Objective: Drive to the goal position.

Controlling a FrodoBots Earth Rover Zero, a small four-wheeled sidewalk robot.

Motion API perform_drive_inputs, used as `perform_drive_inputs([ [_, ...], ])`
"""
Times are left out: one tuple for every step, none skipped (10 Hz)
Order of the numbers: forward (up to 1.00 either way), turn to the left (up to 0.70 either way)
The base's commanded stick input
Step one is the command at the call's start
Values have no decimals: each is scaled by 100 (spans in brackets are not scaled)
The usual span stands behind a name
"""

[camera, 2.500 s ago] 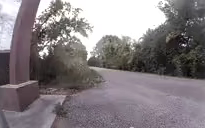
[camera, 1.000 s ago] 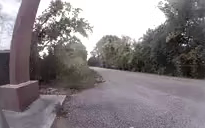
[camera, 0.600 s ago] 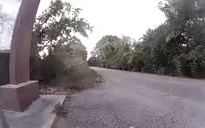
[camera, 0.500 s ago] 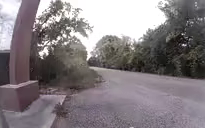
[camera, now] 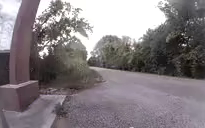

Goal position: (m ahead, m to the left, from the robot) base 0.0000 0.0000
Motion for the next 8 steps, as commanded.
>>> perform_drive_inputs([
  [5, 0],
  [5, 0],
  [5, 0],
  [5, 0],
  [5, 0],
  [5, 0],
  [5, 0],
  [5, 0],
])
